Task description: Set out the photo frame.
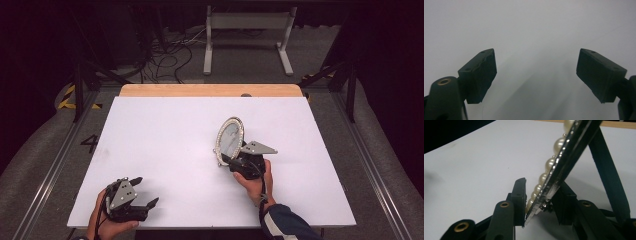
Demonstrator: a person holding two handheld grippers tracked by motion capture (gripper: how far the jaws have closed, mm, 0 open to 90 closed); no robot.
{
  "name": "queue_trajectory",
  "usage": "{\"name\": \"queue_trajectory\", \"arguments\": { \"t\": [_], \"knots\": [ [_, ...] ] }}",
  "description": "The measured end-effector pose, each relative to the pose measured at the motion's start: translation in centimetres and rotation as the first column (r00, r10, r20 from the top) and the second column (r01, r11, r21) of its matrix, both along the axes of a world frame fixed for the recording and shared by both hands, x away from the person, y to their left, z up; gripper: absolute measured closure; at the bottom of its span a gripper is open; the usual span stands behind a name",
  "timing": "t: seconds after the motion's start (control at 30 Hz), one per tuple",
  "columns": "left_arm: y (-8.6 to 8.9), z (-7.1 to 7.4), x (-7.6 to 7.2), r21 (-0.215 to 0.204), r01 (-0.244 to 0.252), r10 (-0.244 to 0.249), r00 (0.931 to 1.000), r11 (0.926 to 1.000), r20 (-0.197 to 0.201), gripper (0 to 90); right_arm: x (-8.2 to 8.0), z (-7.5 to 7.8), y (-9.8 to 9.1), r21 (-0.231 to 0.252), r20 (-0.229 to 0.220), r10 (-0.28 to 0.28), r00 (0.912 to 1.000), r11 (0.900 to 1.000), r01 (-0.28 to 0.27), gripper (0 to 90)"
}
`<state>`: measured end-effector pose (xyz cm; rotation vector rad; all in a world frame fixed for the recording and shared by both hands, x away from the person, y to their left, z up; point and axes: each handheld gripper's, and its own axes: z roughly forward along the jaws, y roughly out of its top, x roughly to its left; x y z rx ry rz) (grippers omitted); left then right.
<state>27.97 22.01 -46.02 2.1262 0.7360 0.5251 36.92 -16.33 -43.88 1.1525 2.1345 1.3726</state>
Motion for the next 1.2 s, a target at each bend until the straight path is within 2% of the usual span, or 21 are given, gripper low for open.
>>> {"name": "queue_trajectory", "arguments": {
  "t": [0.13, 0.23, 0.67, 1.1, 1.2],
  "knots": [
    [-0.3, 0.2, 0.2, -0.014, 0.017, -0.017, 0.9998, 0.9998, 0.011, 17.1, -0.1, -0.1, -0.4, 0.009, -0.01, 0.01, 0.9999, 0.9999, -0.01, 68.1],
    [-0.7, 0.0, 0.5, -0.007, 0.029, -0.029, 0.9996, 0.9995, 0.002, 16.9, -0.3, -0.1, -0.8, 0.027, -0.024, 0.023, 0.9994, 0.9994, -0.023, 69.7],
    [-1.9, 0.0, 1.5, 0.005, 0.07, -0.07, 0.9975, 0.9975, -0.007, 16.7, -1.1, -0.2, -1.7, 0.046, -0.04, 0.064, 0.9972, 0.997, -0.062, 73.3],
    [-3.3, 0.0, 2.8, 0.007, 0.122, -0.122, 0.9925, 0.9925, -0.013, 16.4, -2.4, -0.2, -2.4, 0.025, -0.062, 0.077, 0.9951, 0.9968, -0.075, 75.8],
    [-4.0, 0.2, 3.9, -0.01, 0.128, -0.128, 0.9917, 0.9918, -0.014, 16.5, -2.6, -0.2, -2.4, 0.012, -0.06, 0.071, 0.9957, 0.9975, -0.07, 75.2]
  ]
}}
